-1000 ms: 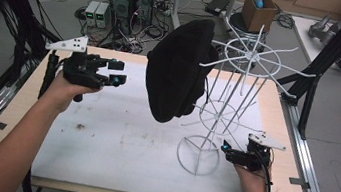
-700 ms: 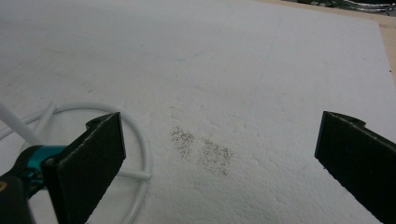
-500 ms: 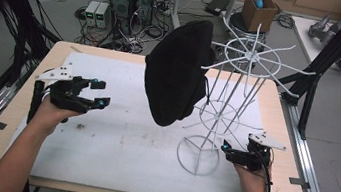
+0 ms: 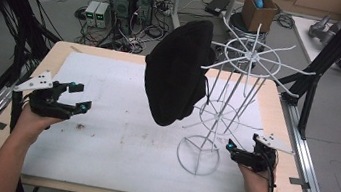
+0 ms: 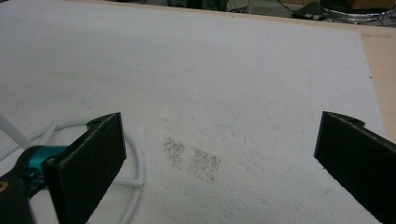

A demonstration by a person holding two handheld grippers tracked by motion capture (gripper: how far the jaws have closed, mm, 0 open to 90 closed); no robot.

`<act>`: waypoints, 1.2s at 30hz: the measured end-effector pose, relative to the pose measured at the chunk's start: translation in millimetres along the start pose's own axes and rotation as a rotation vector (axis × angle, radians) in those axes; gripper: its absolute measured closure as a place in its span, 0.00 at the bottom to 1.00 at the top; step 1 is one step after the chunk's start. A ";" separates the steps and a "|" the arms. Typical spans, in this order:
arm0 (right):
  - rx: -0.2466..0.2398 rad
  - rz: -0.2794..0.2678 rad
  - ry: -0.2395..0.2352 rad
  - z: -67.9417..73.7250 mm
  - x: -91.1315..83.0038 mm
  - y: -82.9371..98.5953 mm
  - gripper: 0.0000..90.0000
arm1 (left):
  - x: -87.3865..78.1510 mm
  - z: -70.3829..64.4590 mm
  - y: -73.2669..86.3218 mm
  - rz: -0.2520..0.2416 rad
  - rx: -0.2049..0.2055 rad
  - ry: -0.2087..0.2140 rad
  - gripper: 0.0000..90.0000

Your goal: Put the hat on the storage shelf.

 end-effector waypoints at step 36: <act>0.053 -0.053 0.004 -6.5 -7.7 -4.7 0.01 | 6.8 -3.1 53.9 0.121 0.042 -0.021 0.16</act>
Point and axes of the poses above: each handheld gripper's, and its own axes: x roughly forward along the jaws, y roughly out of its underside, z roughly to its left, the point moved 7 cm from there along x, roughly forward along the jaws, and after that the axes turned 15 degrees about -z, right-handed, at the moved point
